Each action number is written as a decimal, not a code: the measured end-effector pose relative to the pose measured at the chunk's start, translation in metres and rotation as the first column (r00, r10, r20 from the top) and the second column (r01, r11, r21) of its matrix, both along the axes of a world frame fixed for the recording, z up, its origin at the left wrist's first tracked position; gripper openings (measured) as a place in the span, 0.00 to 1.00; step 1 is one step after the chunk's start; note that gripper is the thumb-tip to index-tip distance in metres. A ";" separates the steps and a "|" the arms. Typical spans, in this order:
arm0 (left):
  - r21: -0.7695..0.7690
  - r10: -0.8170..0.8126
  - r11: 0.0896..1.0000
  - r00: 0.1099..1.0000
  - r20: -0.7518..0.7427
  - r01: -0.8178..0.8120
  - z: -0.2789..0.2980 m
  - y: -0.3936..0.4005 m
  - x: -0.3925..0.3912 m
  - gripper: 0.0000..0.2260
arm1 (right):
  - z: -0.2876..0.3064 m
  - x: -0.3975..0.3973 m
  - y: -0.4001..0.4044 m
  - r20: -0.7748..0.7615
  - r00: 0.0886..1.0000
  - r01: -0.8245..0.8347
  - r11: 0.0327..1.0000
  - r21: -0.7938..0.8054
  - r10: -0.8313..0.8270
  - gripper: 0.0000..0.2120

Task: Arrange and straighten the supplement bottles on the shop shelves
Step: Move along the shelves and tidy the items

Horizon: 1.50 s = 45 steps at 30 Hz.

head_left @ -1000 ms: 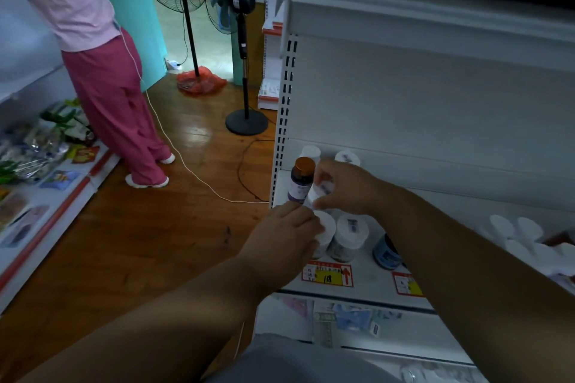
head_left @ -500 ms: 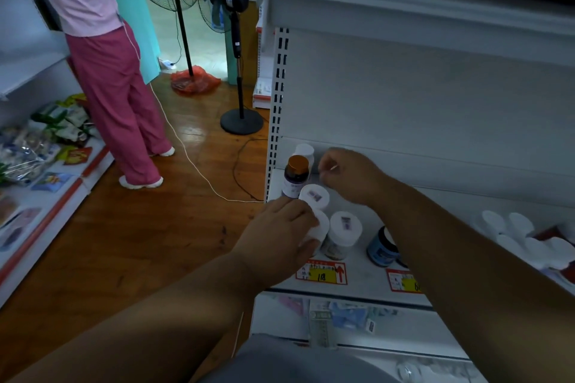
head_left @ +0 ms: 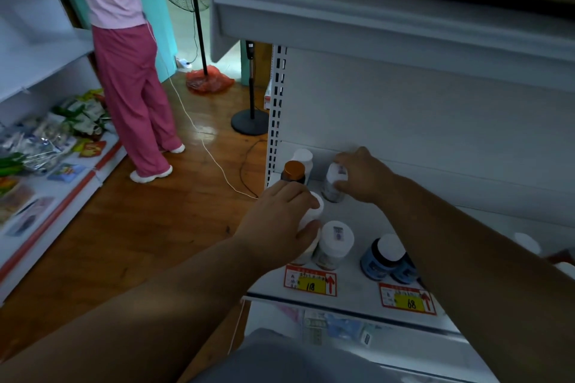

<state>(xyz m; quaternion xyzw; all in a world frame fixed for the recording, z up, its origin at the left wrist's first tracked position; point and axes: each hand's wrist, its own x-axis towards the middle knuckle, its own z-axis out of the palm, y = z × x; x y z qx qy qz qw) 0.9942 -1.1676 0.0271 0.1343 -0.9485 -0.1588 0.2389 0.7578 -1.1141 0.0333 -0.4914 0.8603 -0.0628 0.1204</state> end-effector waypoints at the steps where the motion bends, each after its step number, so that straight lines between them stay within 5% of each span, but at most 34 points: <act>1: 0.011 0.003 1.000 1.000 -0.002 -0.003 0.000 0.000 -0.001 0.13 | 0.000 0.000 0.000 0.028 1.000 0.003 1.000 0.007 -0.003 0.29; 7: 0.017 -0.015 1.000 1.000 0.004 0.015 0.001 0.001 -0.005 0.16 | 0.011 0.010 0.017 0.194 0.981 0.003 0.993 -0.114 0.019 0.22; 15: -0.157 0.023 0.987 0.937 0.348 0.034 -0.029 0.024 -0.016 0.45 | 0.020 0.040 0.034 0.302 0.946 -0.125 0.992 -0.010 0.122 0.19; 28: -0.185 0.037 0.982 0.942 0.333 0.027 -0.033 0.027 -0.019 0.41 | 0.010 0.049 0.039 0.261 0.964 -0.057 0.998 0.003 0.054 0.18; 35: -0.083 0.071 0.995 0.984 0.166 -0.058 -0.024 0.018 -0.005 0.38 | 0.026 0.061 0.001 0.098 0.991 -0.062 0.950 -0.305 0.096 0.18; 40: -0.011 0.145 0.989 0.987 0.068 -0.144 -0.016 0.004 0.010 0.31 | 0.024 0.073 -0.035 -0.013 0.971 -0.237 0.964 -0.120 0.237 0.19; 45: 0.122 0.223 0.967 0.974 0.032 -0.226 -0.011 -0.016 0.021 0.25 | 0.016 0.074 -0.046 -0.034 0.978 -0.207 0.959 -0.193 0.205 0.14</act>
